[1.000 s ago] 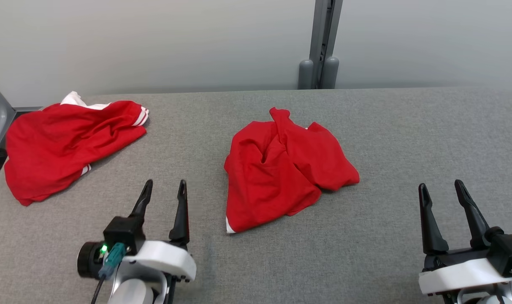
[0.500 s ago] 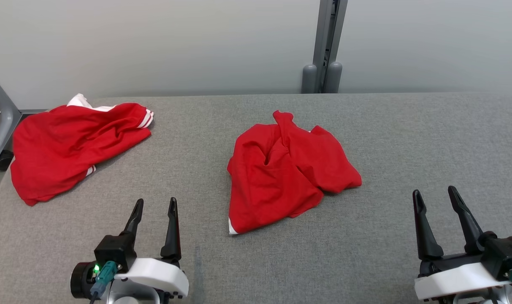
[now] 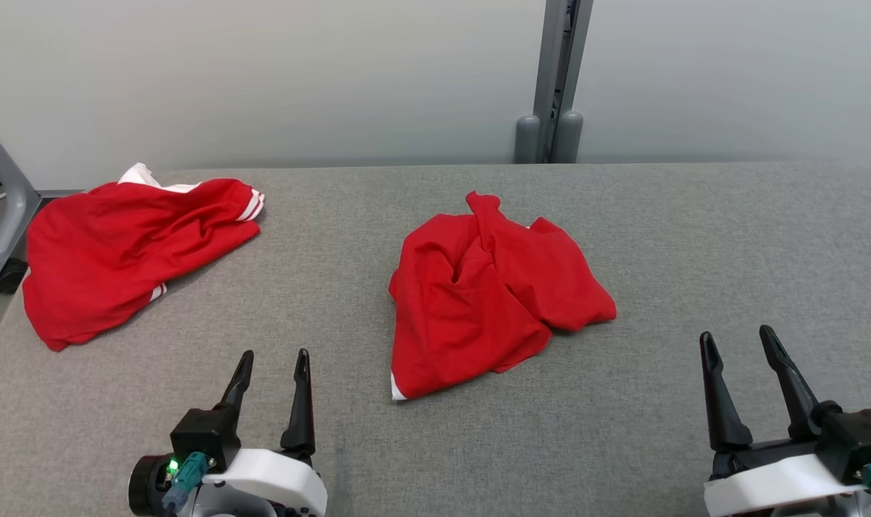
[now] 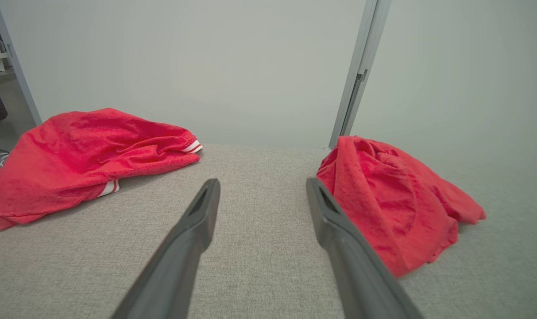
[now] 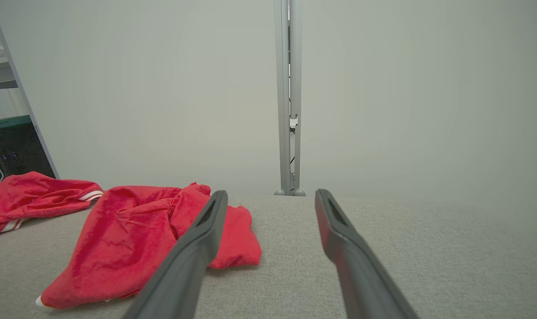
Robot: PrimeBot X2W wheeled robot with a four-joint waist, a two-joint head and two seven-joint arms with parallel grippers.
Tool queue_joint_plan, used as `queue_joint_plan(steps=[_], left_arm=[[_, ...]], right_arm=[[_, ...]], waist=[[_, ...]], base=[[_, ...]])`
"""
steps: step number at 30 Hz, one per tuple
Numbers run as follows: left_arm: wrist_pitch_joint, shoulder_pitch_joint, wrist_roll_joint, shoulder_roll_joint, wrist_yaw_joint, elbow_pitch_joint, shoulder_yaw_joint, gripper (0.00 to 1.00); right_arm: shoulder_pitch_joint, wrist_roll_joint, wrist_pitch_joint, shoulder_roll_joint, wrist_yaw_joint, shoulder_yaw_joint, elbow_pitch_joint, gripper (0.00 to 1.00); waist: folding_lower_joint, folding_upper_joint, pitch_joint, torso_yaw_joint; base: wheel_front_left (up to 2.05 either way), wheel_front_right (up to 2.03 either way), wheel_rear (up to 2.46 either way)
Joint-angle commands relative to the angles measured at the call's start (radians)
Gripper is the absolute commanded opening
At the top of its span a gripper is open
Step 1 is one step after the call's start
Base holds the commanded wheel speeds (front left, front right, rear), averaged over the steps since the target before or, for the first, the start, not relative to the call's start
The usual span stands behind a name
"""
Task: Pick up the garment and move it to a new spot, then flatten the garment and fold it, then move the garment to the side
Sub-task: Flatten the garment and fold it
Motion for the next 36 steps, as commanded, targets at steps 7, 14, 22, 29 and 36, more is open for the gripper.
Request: queue_joint_plan(steps=[7, 14, 22, 29, 36], left_arm=[[-0.002, -0.007, -0.014, 0.003, 0.003, 0.002, -0.027, 1.00], [-0.002, -0.027, -0.050, 0.004, 0.006, -0.026, -0.053, 1.00], [-0.002, -0.054, -0.066, 0.003, 0.012, -0.050, -0.081, 1.00], [-0.002, -0.067, -0.083, 0.003, 0.024, -0.066, -0.101, 1.00], [-0.002, -0.064, -0.101, 0.003, 0.035, -0.069, -0.112, 1.00]], right_arm=[[0.010, -0.012, -0.005, -0.005, 0.000, 0.047, 0.030, 1.00], [-0.035, -0.021, -0.005, -0.006, 0.000, 0.163, 0.118, 1.00], [-0.174, -0.126, -0.005, -0.007, 0.000, 0.314, 0.285, 1.00], [-0.267, -0.200, -0.005, -0.007, 0.000, 0.362, 0.455, 1.00], [-0.331, -0.282, -0.005, -0.007, 0.000, 0.330, 0.574, 1.00]], waist=[[0.0000, -0.0001, 0.007, 0.033], [0.0000, -0.0001, 0.043, 0.108], [0.0000, -0.0001, 0.103, 0.211], [0.0000, -0.0001, 0.128, 0.289], [0.0000, -0.0001, 0.142, 0.344]], base=[[0.00, 0.00, 0.00], [0.00, 0.00, 0.00], [0.00, 0.00, 0.00], [0.00, 0.00, 0.00], [0.00, 0.00, 0.00]])
